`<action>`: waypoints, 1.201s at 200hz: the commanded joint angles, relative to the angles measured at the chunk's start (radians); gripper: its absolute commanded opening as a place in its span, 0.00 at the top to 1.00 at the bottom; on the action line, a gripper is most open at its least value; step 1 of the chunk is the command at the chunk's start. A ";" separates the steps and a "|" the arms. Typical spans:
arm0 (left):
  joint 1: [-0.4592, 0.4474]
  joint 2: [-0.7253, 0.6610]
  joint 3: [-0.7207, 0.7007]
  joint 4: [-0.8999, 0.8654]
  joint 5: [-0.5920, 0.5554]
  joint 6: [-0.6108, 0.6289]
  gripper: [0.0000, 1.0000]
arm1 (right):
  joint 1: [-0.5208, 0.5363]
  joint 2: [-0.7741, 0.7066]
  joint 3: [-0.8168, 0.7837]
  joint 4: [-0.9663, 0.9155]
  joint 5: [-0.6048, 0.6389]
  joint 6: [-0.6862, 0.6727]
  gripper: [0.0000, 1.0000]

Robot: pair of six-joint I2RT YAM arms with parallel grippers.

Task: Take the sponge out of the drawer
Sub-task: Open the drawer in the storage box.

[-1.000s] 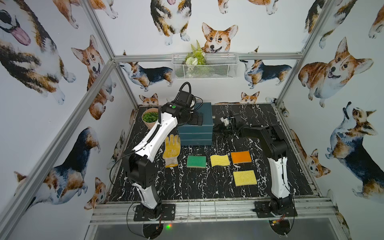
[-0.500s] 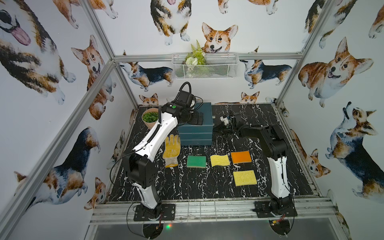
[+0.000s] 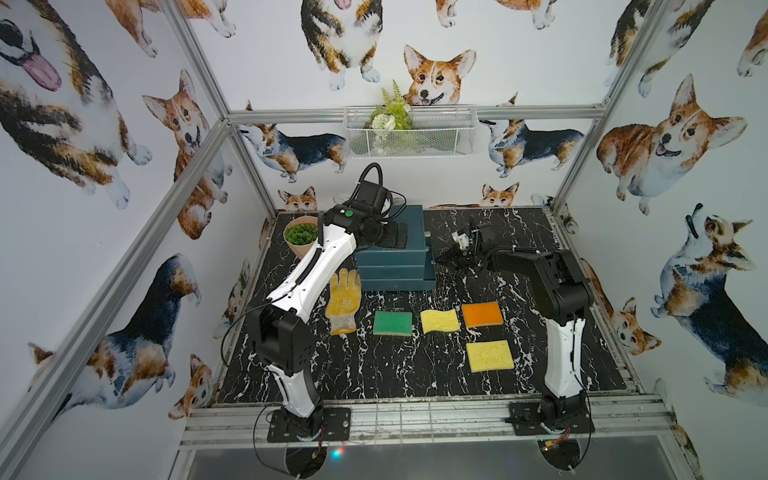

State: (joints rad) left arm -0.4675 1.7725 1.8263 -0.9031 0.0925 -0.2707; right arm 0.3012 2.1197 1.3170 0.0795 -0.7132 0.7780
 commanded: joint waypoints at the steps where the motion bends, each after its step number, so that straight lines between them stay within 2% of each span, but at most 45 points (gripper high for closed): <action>1: 0.000 0.012 -0.007 -0.105 0.029 -0.022 0.01 | -0.036 -0.032 -0.032 -0.023 0.038 -0.026 1.00; 129: -0.001 0.009 -0.009 -0.094 0.026 -0.036 0.01 | -0.155 -0.127 -0.088 -0.174 0.145 -0.129 1.00; 204: -0.002 0.007 -0.009 -0.092 0.031 -0.035 0.01 | -0.168 -0.143 -0.072 -0.236 0.193 -0.155 1.00; 212: 0.001 0.007 -0.010 -0.092 0.033 -0.035 0.01 | -0.169 -0.155 -0.064 -0.246 0.200 -0.154 0.90; 229: 0.001 0.003 -0.007 -0.088 0.046 -0.033 0.01 | -0.169 -0.195 -0.061 -0.252 0.236 -0.158 0.86; 240: 0.001 -0.001 0.000 -0.086 0.055 -0.032 0.01 | -0.168 -0.229 -0.055 -0.260 0.276 -0.167 0.77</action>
State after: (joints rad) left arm -0.4675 1.7725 1.8252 -0.8886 0.0937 -0.2844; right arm 0.1356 1.9610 1.2449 -0.1463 -0.5232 0.6392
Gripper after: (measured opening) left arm 0.988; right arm 0.146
